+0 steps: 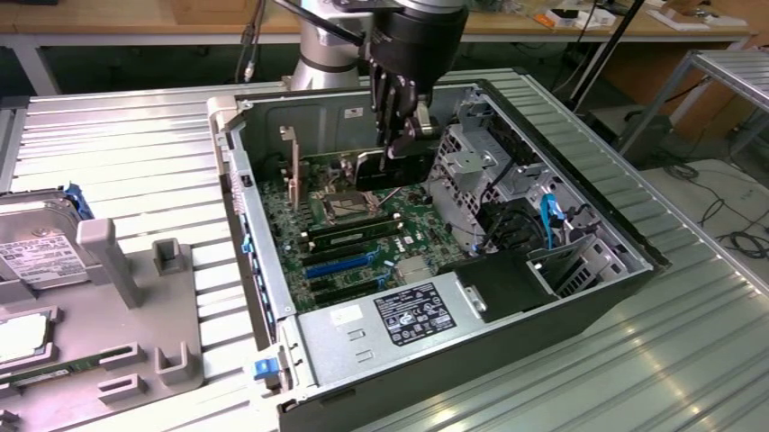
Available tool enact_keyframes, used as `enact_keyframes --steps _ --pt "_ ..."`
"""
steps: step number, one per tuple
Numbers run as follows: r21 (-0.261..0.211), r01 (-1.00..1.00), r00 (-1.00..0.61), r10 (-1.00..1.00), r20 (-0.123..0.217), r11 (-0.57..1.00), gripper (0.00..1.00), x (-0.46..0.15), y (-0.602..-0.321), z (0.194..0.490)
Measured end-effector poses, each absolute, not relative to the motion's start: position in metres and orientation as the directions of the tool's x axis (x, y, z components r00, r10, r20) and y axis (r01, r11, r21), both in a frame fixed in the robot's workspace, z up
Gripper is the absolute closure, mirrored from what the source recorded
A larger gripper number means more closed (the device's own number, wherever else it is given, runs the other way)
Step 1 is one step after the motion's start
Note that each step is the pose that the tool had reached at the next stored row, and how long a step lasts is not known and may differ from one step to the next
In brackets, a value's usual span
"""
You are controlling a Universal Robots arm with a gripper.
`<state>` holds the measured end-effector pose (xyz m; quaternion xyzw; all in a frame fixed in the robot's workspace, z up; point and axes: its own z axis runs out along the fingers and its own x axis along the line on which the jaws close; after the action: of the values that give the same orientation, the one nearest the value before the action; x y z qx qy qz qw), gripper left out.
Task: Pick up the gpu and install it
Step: 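Insert the gpu into the slot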
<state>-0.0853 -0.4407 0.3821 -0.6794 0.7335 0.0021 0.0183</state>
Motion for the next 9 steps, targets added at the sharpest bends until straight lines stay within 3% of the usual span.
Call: enact_keyframes --steps 9 --pt "-0.022 -0.997 -0.076 -0.997 -0.030 0.077 0.73 -0.0856 -0.4407 0.3748"
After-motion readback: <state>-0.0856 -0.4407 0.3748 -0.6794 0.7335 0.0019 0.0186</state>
